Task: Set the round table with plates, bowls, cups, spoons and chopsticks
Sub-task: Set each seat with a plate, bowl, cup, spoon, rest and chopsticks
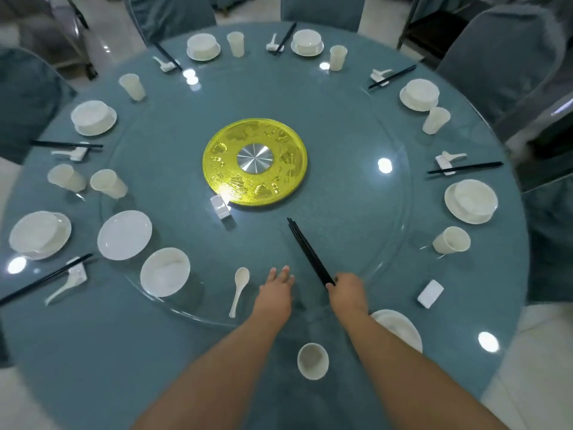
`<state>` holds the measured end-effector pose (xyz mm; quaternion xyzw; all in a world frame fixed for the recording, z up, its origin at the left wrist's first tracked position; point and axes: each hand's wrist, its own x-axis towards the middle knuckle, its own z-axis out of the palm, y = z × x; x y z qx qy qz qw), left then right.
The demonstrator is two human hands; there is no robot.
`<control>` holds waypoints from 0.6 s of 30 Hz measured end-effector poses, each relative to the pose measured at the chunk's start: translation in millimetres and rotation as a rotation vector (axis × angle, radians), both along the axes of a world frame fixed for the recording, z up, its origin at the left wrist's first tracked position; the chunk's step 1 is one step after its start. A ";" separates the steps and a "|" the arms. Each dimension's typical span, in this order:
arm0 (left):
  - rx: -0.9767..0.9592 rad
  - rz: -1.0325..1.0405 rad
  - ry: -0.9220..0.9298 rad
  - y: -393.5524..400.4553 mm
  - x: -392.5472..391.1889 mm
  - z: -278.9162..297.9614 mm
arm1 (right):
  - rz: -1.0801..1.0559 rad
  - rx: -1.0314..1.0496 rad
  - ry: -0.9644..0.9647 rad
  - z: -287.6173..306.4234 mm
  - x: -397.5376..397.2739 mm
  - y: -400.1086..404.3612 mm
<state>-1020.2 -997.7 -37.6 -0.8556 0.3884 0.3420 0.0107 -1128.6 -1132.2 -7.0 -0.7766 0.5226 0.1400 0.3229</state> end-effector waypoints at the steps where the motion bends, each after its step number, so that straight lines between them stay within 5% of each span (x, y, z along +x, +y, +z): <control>1: 0.007 -0.010 0.002 0.9 1.9 0.0 | 0.025 -0.005 0.012 -1.7 2.2 2.4; 18: 0.053 -0.046 0.062 2.8 10.0 4.7 | 0.003 0.024 0.052 -11.7 23.5 7.0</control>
